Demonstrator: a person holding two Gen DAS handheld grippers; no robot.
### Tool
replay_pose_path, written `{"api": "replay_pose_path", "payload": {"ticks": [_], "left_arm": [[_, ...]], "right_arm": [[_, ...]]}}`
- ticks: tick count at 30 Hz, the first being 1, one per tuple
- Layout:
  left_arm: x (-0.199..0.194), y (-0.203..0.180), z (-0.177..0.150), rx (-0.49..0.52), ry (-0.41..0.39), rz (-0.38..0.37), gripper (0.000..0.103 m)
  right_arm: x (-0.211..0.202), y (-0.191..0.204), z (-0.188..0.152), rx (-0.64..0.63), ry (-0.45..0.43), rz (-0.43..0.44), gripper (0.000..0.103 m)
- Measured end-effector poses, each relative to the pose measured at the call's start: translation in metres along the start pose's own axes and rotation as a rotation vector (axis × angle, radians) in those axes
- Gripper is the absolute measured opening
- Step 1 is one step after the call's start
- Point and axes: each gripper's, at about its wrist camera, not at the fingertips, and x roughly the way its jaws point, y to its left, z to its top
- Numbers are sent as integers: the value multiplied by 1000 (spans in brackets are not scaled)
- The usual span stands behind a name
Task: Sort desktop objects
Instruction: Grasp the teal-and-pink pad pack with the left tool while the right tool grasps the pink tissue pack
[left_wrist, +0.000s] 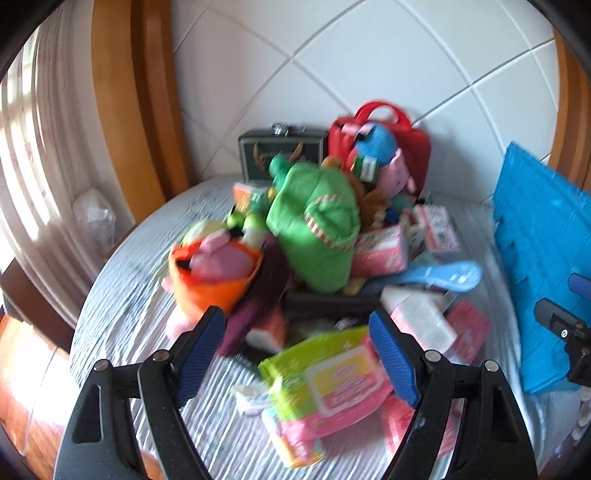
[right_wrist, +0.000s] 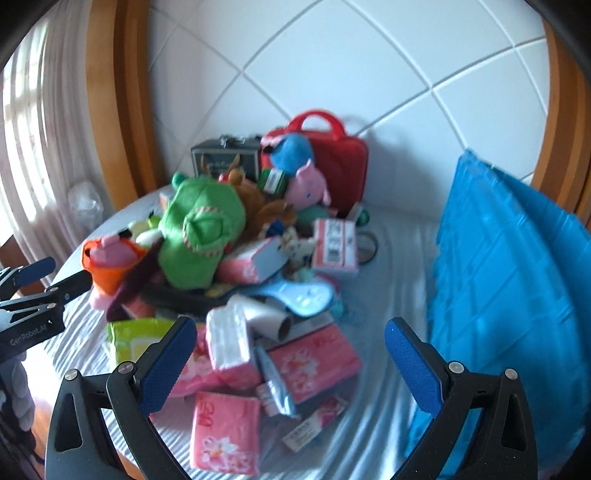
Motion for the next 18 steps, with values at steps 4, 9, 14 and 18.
{"api": "replay_pose_path", "payload": {"ticks": [4, 9, 14, 18], "left_arm": [[25, 18, -41, -12, 97, 13, 80], [51, 27, -89, -23, 233, -1, 80], [65, 23, -113, -37, 301, -36, 80], [76, 11, -127, -21, 348, -26, 80]], "right_arm": [[29, 6, -30, 2, 106, 6, 103], [50, 15, -65, -20, 215, 22, 103], [67, 27, -93, -30, 307, 49, 103], [82, 35, -109, -27, 380, 61, 103]]}}
